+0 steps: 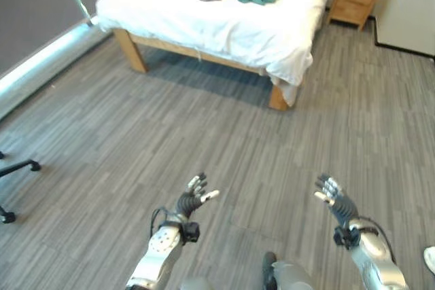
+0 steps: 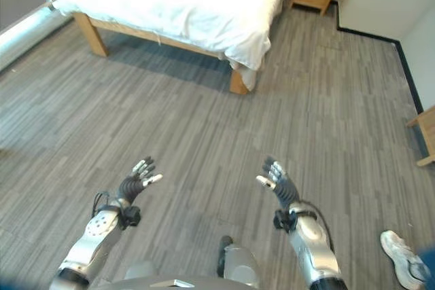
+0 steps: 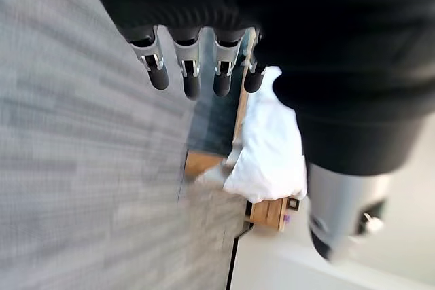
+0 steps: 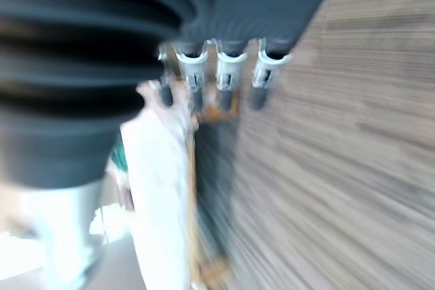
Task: Pick up bed clothes into laundry basket.
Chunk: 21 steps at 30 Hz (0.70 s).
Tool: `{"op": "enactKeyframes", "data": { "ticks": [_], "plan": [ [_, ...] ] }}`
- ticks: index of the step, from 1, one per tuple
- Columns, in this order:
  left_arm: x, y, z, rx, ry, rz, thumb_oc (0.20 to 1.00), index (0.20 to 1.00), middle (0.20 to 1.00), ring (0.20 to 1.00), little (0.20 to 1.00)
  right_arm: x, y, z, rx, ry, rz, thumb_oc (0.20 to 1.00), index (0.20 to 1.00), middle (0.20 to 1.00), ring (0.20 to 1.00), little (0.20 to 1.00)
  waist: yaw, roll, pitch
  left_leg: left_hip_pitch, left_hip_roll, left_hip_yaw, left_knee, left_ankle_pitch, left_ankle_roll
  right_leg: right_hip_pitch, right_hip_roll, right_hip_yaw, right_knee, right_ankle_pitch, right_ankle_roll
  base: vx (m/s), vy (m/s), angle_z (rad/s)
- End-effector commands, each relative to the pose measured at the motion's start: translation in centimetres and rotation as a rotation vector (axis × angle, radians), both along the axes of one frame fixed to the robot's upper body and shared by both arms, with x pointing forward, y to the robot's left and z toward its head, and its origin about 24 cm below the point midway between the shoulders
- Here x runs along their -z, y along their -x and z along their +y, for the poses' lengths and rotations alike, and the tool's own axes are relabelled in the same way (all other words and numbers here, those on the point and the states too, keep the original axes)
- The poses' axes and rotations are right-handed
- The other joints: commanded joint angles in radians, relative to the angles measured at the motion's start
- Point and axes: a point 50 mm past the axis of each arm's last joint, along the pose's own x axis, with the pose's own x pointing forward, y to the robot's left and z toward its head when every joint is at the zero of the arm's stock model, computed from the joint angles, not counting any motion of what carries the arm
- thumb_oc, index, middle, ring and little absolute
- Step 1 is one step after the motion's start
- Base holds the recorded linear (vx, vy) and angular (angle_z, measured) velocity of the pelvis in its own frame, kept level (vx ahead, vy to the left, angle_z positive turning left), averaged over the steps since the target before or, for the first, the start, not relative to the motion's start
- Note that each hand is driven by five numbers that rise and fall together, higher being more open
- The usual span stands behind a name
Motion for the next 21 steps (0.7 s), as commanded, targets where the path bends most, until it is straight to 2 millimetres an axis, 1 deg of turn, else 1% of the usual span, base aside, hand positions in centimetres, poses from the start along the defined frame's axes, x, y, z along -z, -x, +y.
{"op": "enactKeyframes", "data": {
  "ticks": [1, 2, 3, 4, 5, 6, 7, 8, 9, 10, 11, 12, 13, 14, 15, 16, 17, 18, 19, 20, 21],
  "plan": [
    [-4.1, -2.5, 1.4, -0.02, 0.02, -0.195, 1.0, 1.0, 1.0, 1.0, 1.0, -2.4, -0.9, 0.4, -0.052, 0.028, -0.112, 1.0, 1.0, 1.0, 1.0, 1.0, 0.014, 0.006, 0.021, 0.208, -0.07, 0.097, -0.171, 0.097, 0.01, 0.048, 0.004, 0.068, -0.262, 0.241, 0.084, 0.59, -0.141, -0.55],
    [-3.8, -2.5, 0.8, 0.017, 0.034, -0.182, 1.0, 1.0, 1.0, 1.0, 1.0, -2.6, -0.7, -0.2, -0.036, 0.027, -0.118, 1.0, 1.0, 1.0, 1.0, 1.0, 0.039, 0.0, 0.029, 0.097, -0.088, 0.11, -0.29, 0.083, 0.011, 0.12, 0.009, 0.097, -0.288, 0.216, 0.093, 0.83, -0.144, -0.2],
    [-3.5, -2.4, 0.6, 0.034, 0.02, -0.171, 1.0, 1.0, 1.0, 1.0, 1.0, -2.4, -0.5, -0.3, -0.032, 0.029, -0.112, 1.0, 1.0, 1.0, 1.0, 1.0, 0.044, 0.014, 0.025, 0.07, -0.094, 0.126, -0.413, 0.091, 0.011, 0.15, 0.02, 0.1, -0.288, 0.193, 0.096, 0.9, -0.063, -0.13],
    [-3.3, -2.3, 0.4, 0.063, -0.005, -0.167, 1.0, 1.0, 1.0, 1.0, 1.0, -2.2, -0.2, -0.5, -0.03, 0.033, -0.104, 1.0, 1.0, 1.0, 1.0, 1.0, 0.053, 0.02, 0.012, 0.057, -0.109, 0.167, -0.595, 0.114, 0.015, 0.193, 0.025, 0.107, -0.298, 0.172, 0.107, 0.79, 0.017, -0.09],
    [-3.1, -2.2, 0.3, 0.076, -0.013, -0.162, 1.0, 1.0, 1.0, 1.0, 1.0, -1.9, 0.2, -0.5, -0.034, 0.036, -0.089, 1.0, 1.0, 1.0, 1.0, 1.0, 0.065, 0.03, 0.003, 0.059, -0.144, 0.2, -0.773, 0.128, 0.021, 0.233, 0.036, 0.117, -0.305, 0.149, 0.119, 0.56, 0.018, -0.32],
    [-3.1, -2.2, 0.3, 0.076, -0.013, -0.162, 1.0, 1.0, 1.0, 1.0, 1.0, -1.9, 0.2, -0.5, -0.034, 0.036, -0.089, 1.0, 1.0, 1.0, 1.0, 1.0, 0.066, 0.029, 0.003, 0.062, -0.145, 0.201, -0.777, 0.13, 0.021, 0.233, 0.034, 0.118, -0.305, 0.149, 0.119, 0.8, -0.011, -0.4],
    [-2.9, -2.0, 0.2, 0.087, -0.026, -0.158, 1.0, 1.0, 1.0, 1.0, 1.0, -1.1, 0.6, -0.4, -0.055, 0.05, -0.053, 1.0, 1.0, 1.0, 1.0, 1.0, 0.094, 0.049, -0.025, 0.033, -0.192, 0.195, -0.985, 0.172, 0.03, 0.306, 0.077, 0.148, -0.315, 0.112, 0.125, 0.81, -0.041, -0.52],
    [-2.9, -1.9, 0.2, 0.094, -0.038, -0.163, 1.0, 1.0, 1.0, 1.0, 1.0, -1.0, 0.8, -0.5, -0.06, 0.057, -0.045, 1.0, 1.0, 1.0, 1.0, 1.0, 0.103, 0.052, -0.038, -0.006, -0.199, 0.22, -1.04, 0.175, 0.022, 0.35, 0.084, 0.163, -0.316, 0.089, 0.131, 1.06, -0.066, -0.44],
    [-2.9, -1.8, 0.2, 0.093, -0.045, -0.165, 1.0, 1.0, 1.0, 1.0, 1.0, -0.8, 0.7, -0.5, -0.064, 0.06, -0.032, 1.0, 1.0, 1.0, 1.0, 1.0, 0.108, 0.049, -0.054, -0.021, -0.201, 0.244, -1.04, 0.18, 0.023, 0.387, 0.083, 0.175, -0.316, 0.077, 0.133, 0.53, -0.043, -0.38],
    [-2.9, -1.8, 0.2, 0.093, -0.046, -0.165, 1.0, 1.0, 1.0, 1.0, 1.0, -0.7, 0.7, -0.5, -0.064, 0.059, -0.032, 1.0, 1.0, 1.0, 1.0, 1.0, 0.109, 0.045, -0.054, -0.019, -0.205, 0.248, -1.04, 0.178, 0.024, 0.389, 0.078, 0.176, -0.317, 0.076, 0.134, 0.76, -0.034, -0.46],
    [-3.2, -1.5, 0.9, 0.065, -0.041, -0.171, 1.0, 1.0, 1.0, 1.0, 1.0, -0.9, 0.5, 0.3, -0.088, 0.036, -0.039, 1.0, 1.0, 1.0, 1.0, 1.0, 0.121, 0.038, -0.084, 0.033, -0.205, 0.311, -1.04, 0.209, 0.046, 0.415, 0.081, 0.211, -0.277, 0.072, 0.136, 0.76, 0.003, -0.56],
    [-3.2, -1.4, 1.2, 0.06, -0.036, -0.172, 1.0, 1.0, 1.0, 1.0, 1.0, -0.9, 0.4, 0.9, -0.109, 0.023, -0.048, 1.0, 1.0, 1.0, 1.0, 1.0, 0.122, 0.024, -0.099, 0.048, -0.219, 0.348, -1.027, 0.202, 0.076, 0.419, 0.075, 0.21, -0.223, 0.072, 0.142, 0.93, 0.003, -0.87],
    [-3.1, -1.3, 1.2, 0.06, -0.038, -0.172, 1.0, 1.0, 1.0, 1.0, 1.0, -1.0, 0.3, 1.3, -0.125, 0.02, -0.056, 1.0, 1.0, 1.0, 1.0, 1.0, 0.136, 0.005, -0.105, 0.059, -0.23, 0.36, -1.02, 0.193, 0.098, 0.398, 0.069, 0.213, -0.136, 0.127, 0.172, 0.61, 0.026, -0.62],
    [-3.0, -1.3, 1.4, 0.055, -0.057, -0.17, 1.0, 1.0, 1.0, 1.0, 1.0, -1.0, -0.1, 1.9, -0.147, 0.018, -0.062, 1.0, 1.0, 1.0, 1.0, 1.0, 0.155, -0.021, -0.106, 0.076, -0.242, 0.371, -0.998, 0.151, 0.126, 0.363, 0.068, 0.21, 0.025, 0.236, 0.24, 0.37, 0.02, -0.6],
    [-3.0, -1.3, 1.4, 0.055, -0.059, -0.171, 1.0, 1.0, 1.0, 1.0, 1.0, -1.0, -0.1, 1.9, -0.147, 0.017, -0.063, 1.0, 1.0, 1.0, 1.0, 1.0, 0.157, -0.025, -0.107, 0.074, -0.243, 0.375, -0.995, 0.147, 0.127, 0.358, 0.064, 0.213, 0.033, 0.231, 0.242, 0.56, 0.04, -0.41],
    [-2.9, -1.6, 1.2, 0.053, -0.062, -0.156, 1.0, 1.0, 1.0, 1.0, 1.0, -1.0, -0.5, 2.5, -0.14, 0.022, -0.06, 1.0, 1.0, 1.0, 1.0, 1.0, 0.143, -0.005, -0.08, 0.142, -0.217, 0.36, -0.95, 0.09, 0.142, 0.233, 0.064, 0.186, 0.34, 0.432, 0.302, 0.58, 0.069, -0.37],
    [-3.2, -2.0, 1.3, 0.041, -0.064, -0.172, 1.0, 1.0, 1.0, 1.0, 1.0, -1.3, -0.9, 3.3, -0.139, -0.031, -0.084, 1.0, 1.0, 1.0, 1.0, 1.0, 0.123, 0.022, -0.056, 0.193, -0.192, 0.359, -0.948, 0.078, 0.145, 0.16, 0.068, 0.158, 0.453, 0.451, 0.302, 0.74, 0.147, -0.13],
    [-3.5, -2.2, 1.4, 0.029, -0.073, -0.191, 1.0, 1.0, 1.0, 1.0, 1.0, -1.6, -1.0, 4.3, -0.162, -0.114, -0.104, 1.0, 1.0, 1.0, 1.0, 1.0, 0.103, 0.047, -0.036, 0.247, -0.187, 0.348, -0.959, 0.062, 0.155, 0.076, 0.053, 0.137, 0.527, 0.422, 0.302, 0.58, 0.169, 0.51],
    [-3.7, -2.4, 1.5, 0.022, -0.074, -0.199, 1.0, 1.0, 1.0, 1.0, 1.0, -1.3, -0.8, 4.5, -0.197, -0.098, -0.089, 1.0, 1.0, 1.0, 1.0, 1.0, 0.092, 0.054, -0.028, 0.29, -0.198, 0.331, -0.974, 0.052, 0.16, 0.026, 0.016, 0.114, 0.532, 0.385, 0.289, 0.55, 0.137, 0.62],
    [-4.0, -2.6, 1.7, 0.02, -0.076, -0.207, 1.0, 1.0, 1.0, 1.0, 1.0, -1.1, -0.6, 4.3, -0.22, -0.05, -0.068, 1.0, 1.0, 1.0, 1.0, 1.0, 0.079, 0.057, -0.022, 0.329, -0.211, 0.309, -0.988, 0.04, 0.163, -0.005, -0.022, 0.076, 0.514, 0.357, 0.271, 0.6, 0.049, 0.49],
    [-4.3, -2.7, 1.8, 0.018, -0.063, -0.221, 1.0, 1.0, 1.0, 1.0, 1.0, -1.3, -0.5, 4.0, -0.228, -0.017, -0.075, 1.0, 1.0, 1.0, 1.0, 1.0, 0.065, 0.059, -0.018, 0.36, -0.22, 0.293, -0.997, 0.026, 0.157, -0.024, -0.052, 0.044, 0.469, 0.332, 0.252, 0.59, -0.03, 0.44]
  ]
}}
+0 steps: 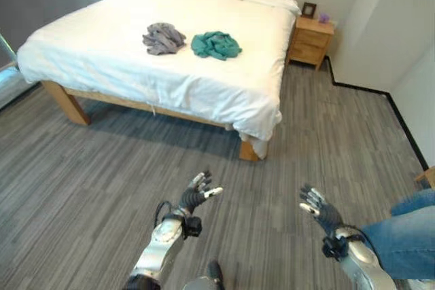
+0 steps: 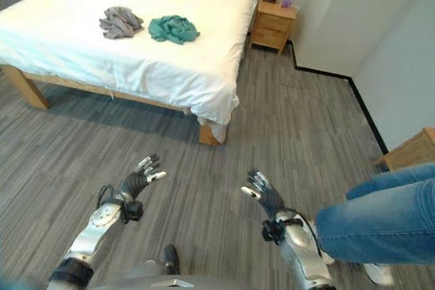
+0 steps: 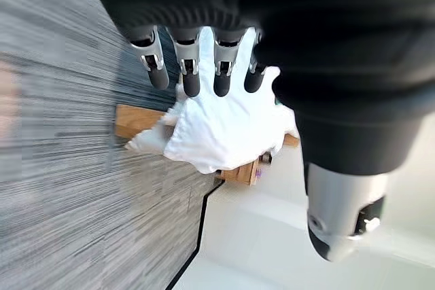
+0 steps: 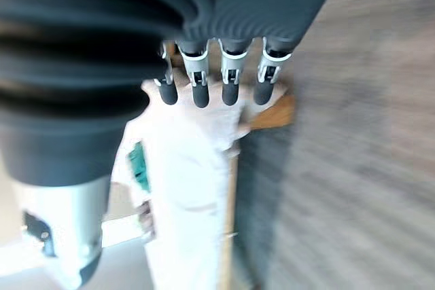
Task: Pick up bed clothes into laundry basket.
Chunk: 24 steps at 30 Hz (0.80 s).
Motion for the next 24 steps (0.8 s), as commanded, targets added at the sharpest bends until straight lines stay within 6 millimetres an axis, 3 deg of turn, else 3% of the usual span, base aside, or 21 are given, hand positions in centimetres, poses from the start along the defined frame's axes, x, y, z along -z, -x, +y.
{"op": "enactKeyframes", "data": {
  "ticks": [1, 2, 4, 6, 8, 11, 14, 16, 18, 20, 22, 24],
  "plan": [
    [-3.2, -1.0, 0.5, -0.003, 0.021, -0.167, 1.0, 1.0, 1.0, 1.0, 1.0, -2.0, -0.6, -1.9, 0.0, 0.047, -0.097, 1.0, 1.0, 1.0, 1.0, 1.0, -0.012, 0.054, 0.022, 0.098, 0.039, -0.03, -0.091, 0.025, -0.108, 0.06, -0.057, -0.113, -0.398, 0.226, -0.029, 0.57, -0.087, 0.85],
    [-3.1, -1.0, 0.3, 0.012, 0.018, -0.161, 1.0, 1.0, 1.0, 1.0, 1.0, -1.8, -0.5, -1.9, 0.017, 0.029, -0.089, 1.0, 1.0, 1.0, 1.0, 1.0, -0.021, 0.054, 0.02, 0.114, 0.036, -0.051, -0.091, 0.013, -0.116, 0.063, -0.07, -0.135, -0.473, 0.211, -0.04, 0.53, -0.136, 1.06],
    [-2.7, -0.9, 0.2, 0.034, -0.015, -0.144, 1.0, 1.0, 1.0, 1.0, 1.0, -1.3, -0.2, -2.2, 0.059, 0.005, -0.064, 1.0, 1.0, 1.0, 1.0, 1.0, -0.033, 0.037, 0.012, 0.158, 0.022, -0.085, -0.1, -0.023, -0.139, 0.058, -0.094, -0.108, -0.673, 0.194, -0.044, 0.56, -0.223, 0.91],
    [-2.5, -0.8, 0.3, 0.022, -0.011, -0.138, 1.0, 1.0, 1.0, 1.0, 1.0, -1.1, -0.2, -1.9, 0.067, -0.02, -0.057, 1.0, 1.0, 1.0, 1.0, 1.0, -0.043, 0.026, 0.003, 0.199, 0.021, -0.131, -0.123, -0.046, -0.162, 0.044, -0.093, -0.023, -0.854, 0.219, -0.033, 0.54, -0.246, 0.67],
    [-2.5, -0.7, 0.6, 0.008, -0.012, -0.141, 1.0, 1.0, 1.0, 1.0, 1.0, -1.3, -0.1, -1.7, 0.053, -0.021, -0.064, 1.0, 1.0, 1.0, 1.0, 1.0, -0.052, 0.016, 0.002, 0.227, 0.037, -0.17, -0.125, -0.079, -0.189, 0.016, -0.116, 0.072, -0.978, 0.284, 0.003, 0.54, -0.277, 0.49],
    [-2.3, -0.3, 0.9, 0.01, -0.026, -0.134, 1.0, 1.0, 1.0, 1.0, 1.0, -1.2, 0.2, -2.1, 0.048, 0.018, -0.062, 1.0, 1.0, 1.0, 1.0, 1.0, -0.058, 0.013, -0.003, 0.284, 0.065, -0.206, -0.125, -0.123, -0.218, -0.022, -0.134, 0.095, -1.03, 0.34, 0.039, 0.42, -0.225, 0.37],
    [-2.3, -0.3, 0.8, 0.013, -0.03, -0.139, 1.0, 1.0, 1.0, 1.0, 1.0, -1.3, 0.2, -2.6, 0.046, 0.03, -0.062, 1.0, 1.0, 1.0, 1.0, 1.0, -0.064, 0.018, -0.011, 0.323, 0.114, -0.227, -0.125, -0.103, -0.243, -0.003, -0.11, 0.073, -0.992, 0.324, 0.038, 0.49, -0.367, 0.32],
    [-1.8, 0.1, 0.9, 0.002, -0.007, -0.118, 1.0, 1.0, 1.0, 1.0, 1.0, -1.1, 0.3, -3.1, 0.062, 0.036, -0.054, 1.0, 1.0, 1.0, 1.0, 1.0, -0.073, 0.027, -0.021, 0.319, 0.188, -0.243, -0.041, -0.029, -0.269, -0.002, -0.071, 0.068, -0.946, 0.278, 0.008, 0.36, -0.394, 0.2],
    [-1.8, -0.4, 0.4, -0.012, 0.022, -0.107, 1.0, 1.0, 1.0, 1.0, 1.0, -1.4, 0.0, -3.6, 0.096, 0.027, -0.063, 1.0, 1.0, 1.0, 1.0, 1.0, -0.078, 0.018, -0.002, 0.143, 0.266, -0.24, 0.3, 0.104, -0.267, 0.048, -0.047, 0.022, -0.942, 0.24, -0.066, 0.26, -0.496, 0.24],
    [-2.0, -0.6, -0.2, -0.008, 0.072, -0.11, 1.0, 1.0, 1.0, 1.0, 1.0, -1.9, -0.2, -3.7, 0.109, -0.033, -0.087, 1.0, 1.0, 1.0, 1.0, 1.0, -0.048, -0.018, 0.053, 0.011, 0.257, -0.246, 0.526, 0.122, -0.226, 0.126, -0.018, -0.006, -0.968, 0.202, -0.126, 0.23, -0.525, 0.34],
    [-1.9, -0.7, -0.6, 0.0, 0.089, -0.105, 1.0, 1.0, 1.0, 1.0, 1.0, -1.7, 0.1, -4.1, 0.138, -0.046, -0.073, 1.0, 1.0, 1.0, 1.0, 1.0, -0.036, -0.026, 0.073, -0.07, 0.246, -0.203, 0.518, 0.099, -0.23, 0.178, -0.009, -0.001, -0.99, 0.176, -0.136, 0.25, -0.249, -0.04],
    [-2.0, -1.0, -1.2, 0.011, 0.122, -0.106, 1.0, 1.0, 1.0, 1.0, 1.0, -1.5, 0.1, -4.3, 0.155, -0.051, -0.058, 1.0, 1.0, 1.0, 1.0, 1.0, -0.024, -0.022, 0.073, -0.125, 0.203, -0.184, 0.406, 0.081, -0.239, 0.219, -0.011, 0.0, -1.01, 0.166, -0.132, 0.3, -0.084, 0.03]
  ]
}}
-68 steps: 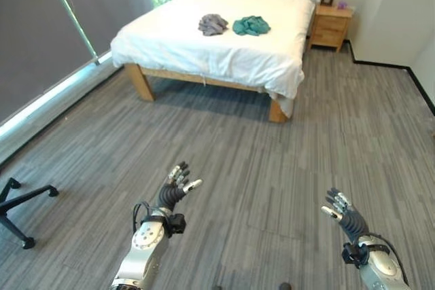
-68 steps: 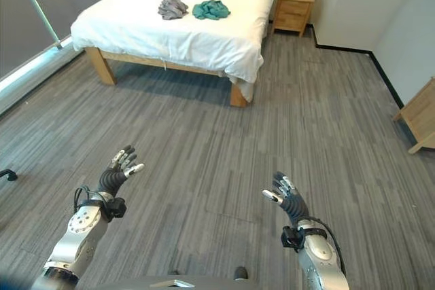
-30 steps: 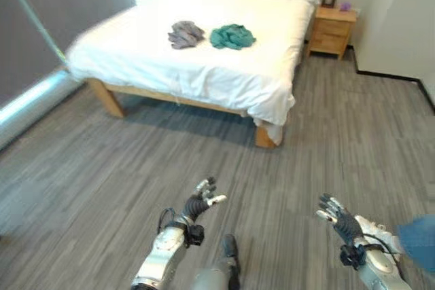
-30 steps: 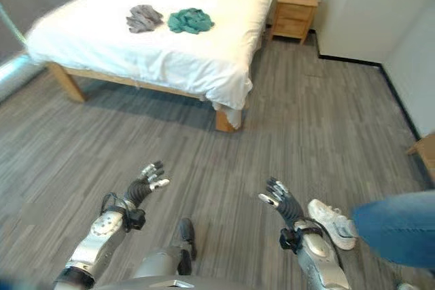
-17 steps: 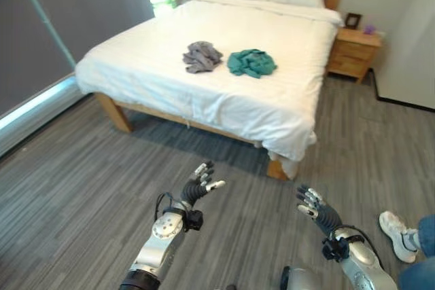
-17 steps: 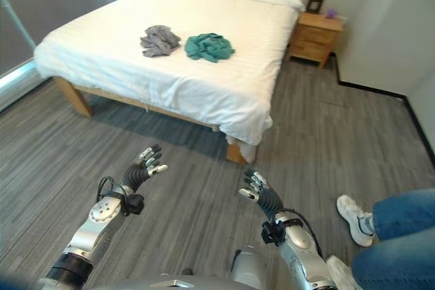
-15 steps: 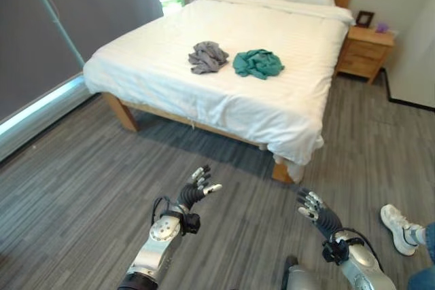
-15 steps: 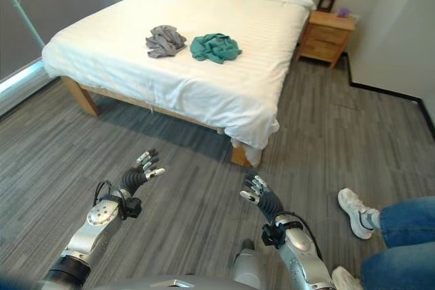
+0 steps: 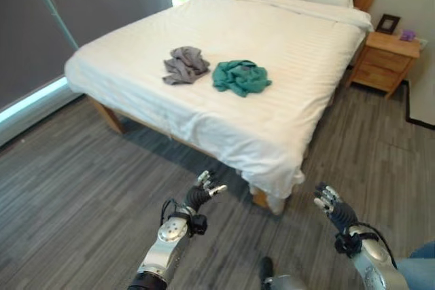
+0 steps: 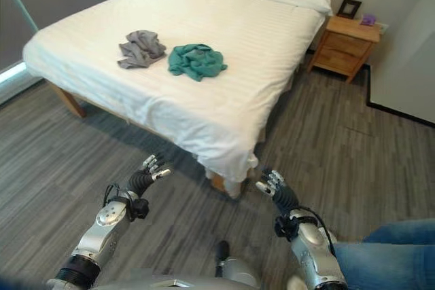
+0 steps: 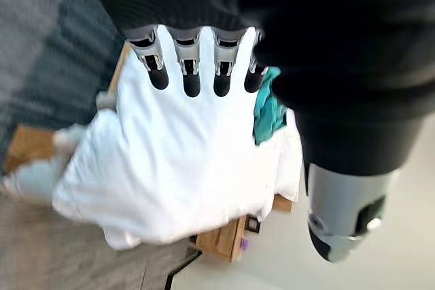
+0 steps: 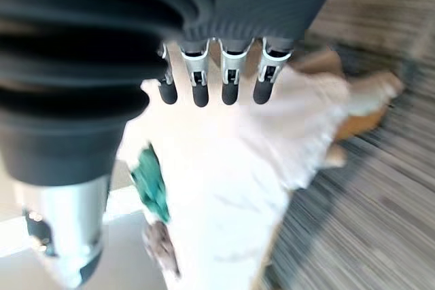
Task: Pick up bed clothes into laundry basket.
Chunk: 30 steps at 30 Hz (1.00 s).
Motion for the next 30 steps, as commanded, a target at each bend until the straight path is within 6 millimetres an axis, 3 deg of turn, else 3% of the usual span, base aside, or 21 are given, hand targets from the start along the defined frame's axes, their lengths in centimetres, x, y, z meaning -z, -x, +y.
{"op": "enactKeyframes", "data": {
  "ticks": [1, 2, 4, 9, 14, 15, 18, 20, 21, 23, 27, 29, 30],
  "plan": [
    [-2.5, -1.3, -0.7, 0.027, 0.073, -0.122, 1.0, 1.0, 1.0, 1.0, 1.0, -1.9, -0.5, -0.1, 0.014, -0.064, -0.105, 1.0, 1.0, 1.0, 1.0, 1.0, 0.018, 0.03, 0.025, -0.053, -0.079, 0.056, -0.314, 0.142, 0.037, 0.082, -0.066, 0.053, -0.045, 0.03, 0.121, 0.31, 0.004, 0.06],
    [-2.3, -1.2, -1.0, 0.037, 0.077, -0.114, 1.0, 1.0, 1.0, 1.0, 1.0, -1.8, -0.3, 0.0, 0.03, -0.104, -0.11, 1.0, 1.0, 1.0, 1.0, 1.0, 0.023, 0.04, 0.016, -0.039, -0.124, 0.058, -0.461, 0.146, 0.042, 0.09, -0.059, 0.057, -0.051, 0.024, 0.129, 0.28, 0.033, -0.1],
    [-2.0, -0.7, -1.4, 0.06, 0.099, -0.099, 1.0, 1.0, 1.0, 1.0, 1.0, -1.2, 0.3, 0.0, 0.01, -0.08, -0.073, 1.0, 1.0, 1.0, 1.0, 1.0, 0.018, 0.063, 0.006, 0.029, -0.145, -0.003, -0.551, 0.142, 0.035, 0.101, -0.05, 0.051, -0.042, 0.012, 0.138, 0.24, 0.033, -0.33],
    [-1.9, -0.8, -1.8, 0.084, 0.108, -0.091, 1.0, 1.0, 1.0, 1.0, 1.0, -0.8, 0.5, 1.3, 0.018, -0.18, -0.07, 1.0, 1.0, 1.0, 1.0, 1.0, -0.004, 0.066, -0.036, 0.141, -0.175, 0.01, -0.667, 0.082, 0.057, 0.114, -0.053, 0.064, -0.062, 0.009, 0.146, 0.15, 0.039, -0.2],
    [-1.5, -0.4, -1.1, 0.056, 0.114, -0.07, 1.0, 1.0, 1.0, 1.0, 1.0, -0.5, 1.1, 1.3, -0.021, -0.125, -0.044, 1.0, 1.0, 1.0, 1.0, 1.0, -0.004, 0.071, -0.055, 0.185, -0.179, 0.019, -0.69, 0.075, 0.062, 0.122, -0.052, 0.076, -0.048, -0.007, 0.145, 0.08, 0.022, 0.01],
    [-2.5, 2.9, 8.6, -0.312, -0.104, -0.142, 1.0, 1.0, 1.0, 1.0, 1.0, 1.4, 3.3, -2.9, 0.198, -0.152, 0.026, 1.0, 1.0, 1.0, 1.0, 1.0, -0.052, 0.104, -0.009, 0.199, -0.131, 0.044, -0.777, 0.062, 0.06, -0.042, 0.058, 0.097, 0.127, -0.06, 0.117, 0.0, 0.0, 0.0],
    [-2.2, 2.5, 7.5, -0.298, -0.069, -0.134, 1.0, 1.0, 1.0, 1.0, 1.0, 1.4, 3.5, -2.6, 0.193, -0.149, 0.034, 1.0, 1.0, 1.0, 1.0, 1.0, -0.051, 0.096, -0.017, 0.2, -0.15, 0.034, -0.777, 0.056, 0.065, -0.023, 0.04, 0.11, 0.086, -0.042, 0.123, 0.0, 0.001, -0.07],
    [-1.7, 1.6, 6.1, -0.302, -0.027, -0.129, 1.0, 1.0, 1.0, 1.0, 1.0, 1.5, 2.5, -2.1, 0.153, -0.11, 0.047, 1.0, 1.0, 1.0, 1.0, 1.0, -0.049, 0.083, -0.027, 0.199, -0.159, 0.033, -0.777, 0.059, 0.065, -0.001, 0.063, 0.176, 0.045, -0.021, 0.128, 0.02, -0.056, 0.02],
    [-2.1, 1.0, 4.7, -0.321, 0.068, -0.152, 1.0, 1.0, 1.0, 1.0, 1.0, 0.7, 1.6, -1.6, 0.135, -0.112, 0.002, 1.0, 1.0, 1.0, 1.0, 1.0, -0.029, 0.077, -0.036, 0.201, -0.163, 0.031, -0.777, 0.064, 0.071, 0.028, 0.044, 0.141, 0.004, -0.02, 0.117, 0.07, -0.07, -0.02],
    [-2.2, 0.3, 3.5, -0.267, 0.086, -0.152, 1.0, 1.0, 1.0, 1.0, 1.0, 1.1, 1.7, -2.0, 0.134, -0.058, 0.029, 1.0, 1.0, 1.0, 1.0, 1.0, -0.025, 0.072, -0.046, 0.201, -0.167, 0.034, -0.777, 0.067, 0.069, 0.052, 0.035, 0.113, -0.021, -0.02, 0.114, 0.07, -0.051, -0.01],
    [-3.6, -0.6, 3.8, -0.269, 0.088, -0.211, 1.0, 1.0, 1.0, 1.0, 1.0, 1.5, 1.6, -1.9, 0.124, -0.077, 0.056, 1.0, 1.0, 1.0, 1.0, 1.0, -0.008, 0.051, -0.004, 0.105, -0.151, 0.025, -0.597, 0.099, 0.033, 0.078, -0.002, 0.056, -0.015, -0.029, 0.111, -0.04, -0.018, 0.17],
    [-3.5, -0.6, 4.0, -0.291, 0.103, -0.205, 1.0, 1.0, 1.0, 1.0, 1.0, 1.5, 1.5, -2.4, 0.11, -0.021, 0.07, 1.0, 1.0, 1.0, 1.0, 1.0, -0.008, 0.049, 0.002, 0.043, -0.122, 0.049, -0.608, 0.109, 0.026, 0.091, -0.039, 0.037, -0.019, -0.044, 0.123, 0.07, 0.172, 0.54],
    [-3.0, -0.3, 4.5, -0.329, 0.099, -0.192, 1.0, 1.0, 1.0, 1.0, 1.0, 0.9, 1.4, -2.6, 0.13, -0.041, 0.037, 1.0, 1.0, 1.0, 1.0, 1.0, -0.009, 0.07, -0.004, 0.033, -0.086, 0.07, -0.665, 0.138, 0.021, 0.109, -0.065, 0.037, -0.033, -0.057, 0.138, 0.31, 0.411, 0.69]
  ]
}}
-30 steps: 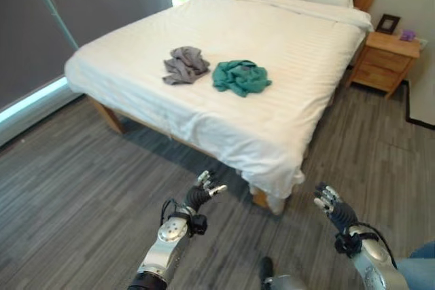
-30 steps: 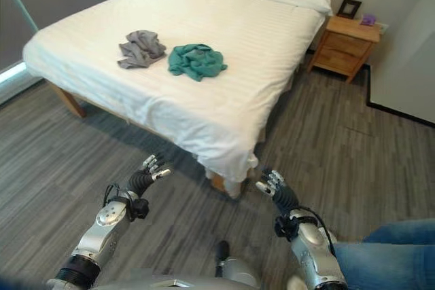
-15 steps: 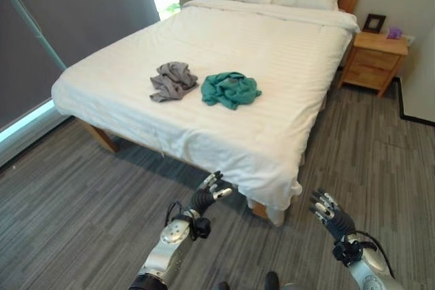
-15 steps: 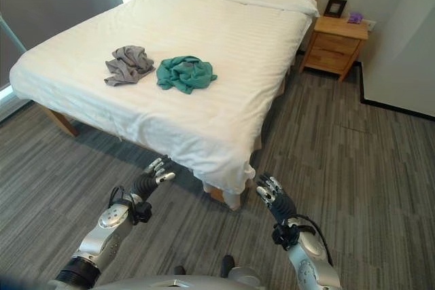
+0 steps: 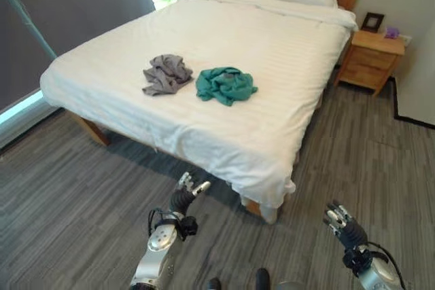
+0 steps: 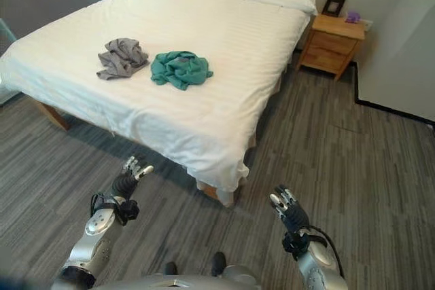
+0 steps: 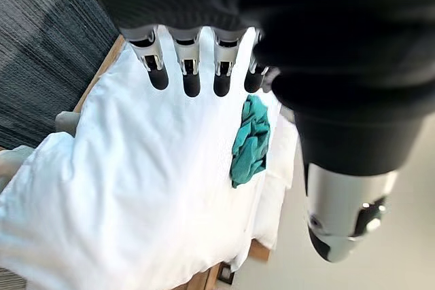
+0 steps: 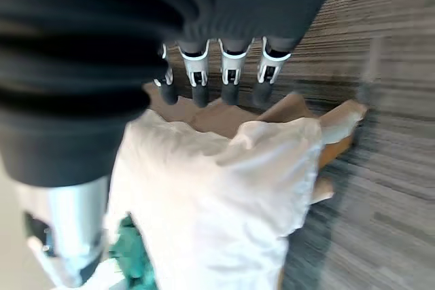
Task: Pick up bed clothes into laundry basket.
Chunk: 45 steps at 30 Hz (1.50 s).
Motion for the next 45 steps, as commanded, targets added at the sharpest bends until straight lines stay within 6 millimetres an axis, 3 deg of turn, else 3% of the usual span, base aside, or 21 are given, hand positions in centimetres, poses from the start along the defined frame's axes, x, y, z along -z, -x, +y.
{"op": "enactKeyframes", "data": {
  "ticks": [1, 4, 7, 9, 12, 14, 16, 17, 19, 20, 23, 25, 26, 27, 31, 34, 35, 36, 39, 43, 45],
  "plan": [
    [-1.6, -0.2, 2.2, -0.115, -0.012, -0.1, 1.0, 1.0, 1.0, 1.0, 1.0, -2.7, -1.1, -0.9, 0.018, 0.022, -0.152, 1.0, 1.0, 1.0, 1.0, 1.0, 0.001, 0.048, -0.01, -0.025, 0.121, 0.043, -0.149, 0.176, -0.03, 0.082, -0.111, 0.069, 0.014, -0.049, 0.153, 0.28, 0.358, 0.46],
    [-1.6, -0.2, 2.6, -0.124, -0.043, -0.097, 1.0, 1.0, 1.0, 1.0, 1.0, -2.9, -1.0, -1.5, 0.021, 0.057, -0.155, 1.0, 1.0, 1.0, 1.0, 1.0, -0.001, 0.056, -0.008, -0.06, 0.142, 0.03, -0.166, 0.197, -0.043, 0.093, -0.132, 0.072, 0.023, -0.067, 0.159, 0.24, 0.265, 0.28],
    [-2.4, -0.3, 5.3, -0.237, -0.111, -0.124, 1.0, 1.0, 1.0, 1.0, 1.0, -4.2, -1.4, -2.8, 0.077, 0.121, -0.204, 1.0, 1.0, 1.0, 1.0, 1.0, -0.006, 0.072, -0.018, -0.105, 0.273, -0.023, -0.165, 0.258, -0.101, 0.145, -0.214, 0.152, 0.07, -0.117, 0.192, 0.52, 0.508, 0.09],
    [-2.8, -0.2, 6.2, -0.275, -0.126, -0.135, 1.0, 1.0, 1.0, 1.0, 1.0, -4.8, -1.7, -3.0, 0.104, 0.124, -0.235, 1.0, 1.0, 1.0, 1.0, 1.0, 0.005, 0.072, -0.036, -0.089, 0.293, -0.052, -0.154, 0.278, -0.122, 0.184, -0.258, 0.183, 0.066, -0.12, 0.212, 0.51, 0.452, -0.33],
    [-3.3, 0.6, 7.5, -0.301, -0.143, -0.148, 1.0, 1.0, 1.0, 1.0, 1.0, -6.3, -2.1, -3.4, 0.14, 0.114, -0.312, 1.0, 1.0, 1.0, 1.0, 1.0, 0.005, 0.059, -0.063, -0.093, 0.251, -0.108, -0.046, 0.189, -0.124, 0.194, -0.354, 0.238, 0.112, -0.003, 0.232, 0.4, 0.424, -0.53],
    [-2.9, 0.4, 7.0, -0.283, -0.138, -0.129, 1.0, 1.0, 1.0, 1.0, 1.0, -6.3, -1.9, -3.4, 0.187, 0.112, -0.327, 1.0, 1.0, 1.0, 1.0, 1.0, -0.01, 0.049, -0.062, -0.068, 0.198, -0.069, -0.031, 0.123, -0.074, 0.126, -0.384, 0.306, 0.235, 0.179, 0.207, 0.38, 0.545, -0.43],
    [-3.3, 0.1, 7.0, -0.269, -0.157, -0.14, 1.0, 1.0, 1.0, 1.0, 1.0, -6.6, -2.2, -3.0, 0.211, 0.082, -0.347, 1.0, 1.0, 1.0, 1.0, 1.0, -0.011, 0.06, -0.056, -0.05, 0.168, -0.058, -0.04, 0.103, -0.041, 0.074, -0.374, 0.34, 0.313, 0.219, 0.178, 0.28, 0.503, -0.15],
    [-3.8, 0.5, 7.5, -0.242, -0.212, -0.145, 1.0, 1.0, 1.0, 1.0, 1.0, -6.3, -2.6, -1.1, 0.261, -0.127, -0.395, 1.0, 1.0, 1.0, 1.0, 1.0, -0.037, 0.083, -0.023, 0.024, 0.103, -0.041, -0.075, 0.082, 0.007, -0.021, -0.352, 0.356, 0.435, 0.323, 0.147, 0.36, 0.616, -0.15],
    [-3.5, 0.6, 7.8, -0.223, -0.225, -0.126, 1.0, 1.0, 1.0, 1.0, 1.0, -5.8, -2.1, -0.5, 0.182, -0.113, -0.36, 1.0, 1.0, 1.0, 1.0, 1.0, -0.08, 0.105, -0.003, 0.077, 0.073, -0.042, -0.127, 0.077, 0.033, -0.098, -0.211, 0.399, 0.515, 0.24, 0.137, 0.46, 0.698, -0.18],
    [-3.1, 0.5, 8.2, -0.229, -0.246, -0.103, 1.0, 1.0, 1.0, 1.0, 1.0, -6.1, -1.4, -1.0, 0.148, -0.051, -0.364, 1.0, 1.0, 1.0, 1.0, 1.0, -0.116, 0.108, 0.004, 0.129, 0.041, -0.019, -0.169, 0.063, 0.049, -0.165, -0.105, 0.347, 0.526, 0.119, 0.131, 0.33, 0.441, -0.21],
    [-3.1, 0.5, 8.2, -0.229, -0.254, -0.105, 1.0, 1.0, 1.0, 1.0, 1.0, -6.3, -1.1, -1.4, 0.153, -0.02, -0.367, 1.0, 1.0, 1.0, 1.0, 1.0, -0.126, 0.112, 0.006, 0.149, 0.027, -0.005, -0.184, 0.054, 0.052, -0.188, -0.074, 0.287, 0.491, 0.067, 0.127, 0.23, 0.253, 0.08],
    [-3.1, 0.5, 8.0, -0.226, -0.241, -0.105, 1.0, 1.0, 1.0, 1.0, 1.0, -5.7, -0.6, -2.1, 0.203, -0.015, -0.343, 1.0, 1.0, 1.0, 1.0, 1.0, -0.138, 0.097, -0.01, 0.198, -0.012, 0.02, -0.184, 0.001, 0.05, -0.177, -0.043, 0.125, 0.275, 0.013, 0.143, 0.34, 0.138, 0.11],
    [-3.1, 0.5, 8.0, -0.226, -0.241, -0.105, 1.0, 1.0, 1.0, 1.0, 1.0, -5.7, -0.6, -2.2, 0.203, -0.015, -0.343, 1.0, 1.0, 1.0, 1.0, 1.0, -0.139, 0.099, -0.009, 0.2, -0.009, 0.018, -0.184, -0.001, 0.05, -0.171, -0.042, 0.122, 0.269, 0.015, 0.143, 0.48, 0.087, -0.21],
    [-2.7, 0.5, 7.3, -0.221, -0.205, -0.106, 1.0, 1.0, 1.0, 1.0, 1.0, -5.4, -0.6, -2.5, 0.209, 0.005, -0.328, 1.0, 1.0, 1.0, 1.0, 1.0, -0.136, 0.082, -0.031, 0.224, -0.025, 0.042, -0.184, -0.029, 0.045, -0.174, -0.031, 0.044, 0.123, 0.049, 0.153, 0.34, 0.016, -0.31],
    [-2.6, 0.2, 6.2, -0.194, -0.174, -0.114, 1.0, 1.0, 1.0, 1.0, 1.0, -5.8, -1.0, -2.9, 0.221, 0.012, -0.344, 1.0, 1.0, 1.0, 1.0, 1.0, -0.135, 0.078, -0.048, 0.26, -0.027, 0.052, -0.184, -0.044, 0.037, -0.179, -0.024, -0.059, 0.039, 0.109, 0.165, 0.29, -0.026, -0.35],
    [-2.4, -0.4, 4.9, -0.15, -0.141, -0.117, 1.0, 1.0, 1.0, 1.0, 1.0, -6.0, -1.4, -2.6, 0.204, 0.004, -0.352, 1.0, 1.0, 1.0, 1.0, 1.0, -0.144, 0.067, -0.056, 0.306, -0.016, 0.046, -0.184, -0.049, 0.025, -0.153, -0.008, -0.001, 0.026, 0.104, 0.152, 0.31, -0.133, -0.12],
    [-2.3, -0.5, 4.5, -0.145, -0.112, -0.121, 1.0, 1.0, 1.0, 1.0, 1.0, -6.3, -2.5, -2.6, 0.188, 0.017, -0.362, 1.0, 1.0, 1.0, 1.0, 1.0, -0.125, 0.061, -0.061, 0.301, 0.032, 0.116, -0.034, 0.015, -0.03, -0.099, 0.006, -0.037, 0.017, 0.092, 0.131, 0.22, -0.203, -0.17],
    [-2.3, -0.4, 4.5, -0.159, -0.082, -0.124, 1.0, 1.0, 1.0, 1.0, 1.0, -6.6, -2.9, -2.6, 0.195, 0.01, -0.373, 1.0, 1.0, 1.0, 1.0, 1.0, -0.118, 0.048, -0.055, 0.262, 0.051, 0.121, 0.071, 0.043, -0.046, -0.072, 0.003, -0.038, 0.008, 0.087, 0.124, 0.3, -0.294, -0.45],
    [-2.4, -0.2, 4.2, -0.171, -0.028, -0.136, 1.0, 1.0, 1.0, 1.0, 1.0, -7.5, -3.8, -2.3, 0.182, -0.002, -0.414, 1.0, 1.0, 1.0, 1.0, 1.0, -0.066, 0.004, -0.017, 0.11, 0.066, 0.075, 0.317, 0.103, -0.049, 0.002, -0.012, -0.019, -0.017, 0.061, 0.083, 0.22, -0.166, -0.42],
    [-2.0, 0.3, 4.6, -0.207, 0.005, -0.123, 1.0, 1.0, 1.0, 1.0, 1.0, -7.9, -4.3, -2.4, 0.164, 0.02, -0.419, 1.0, 1.0, 1.0, 1.0, 1.0, -0.037, -0.009, -0.013, 0.036, 0.113, 0.12, 0.22, 0.089, -0.033, 0.051, -0.044, 0.014, -0.05, 0.056, 0.097, 0.23, 0.027, -0.51],
    [-1.2, 0.8, 4.7, -0.253, 0.063, -0.098, 1.0, 1.0, 1.0, 1.0, 1.0, -8.5, -4.6, -2.4, 0.048, 0.135, -0.415, 1.0, 1.0, 1.0, 1.0, 1.0, -0.01, 0.014, -0.022, 0.033, 0.098, 0.081, 0.006, 0.123, -0.038, 0.067, -0.049, 0.044, -0.062, 0.036, 0.117, 0.3, 0.128, -0.26]
  ]
}}
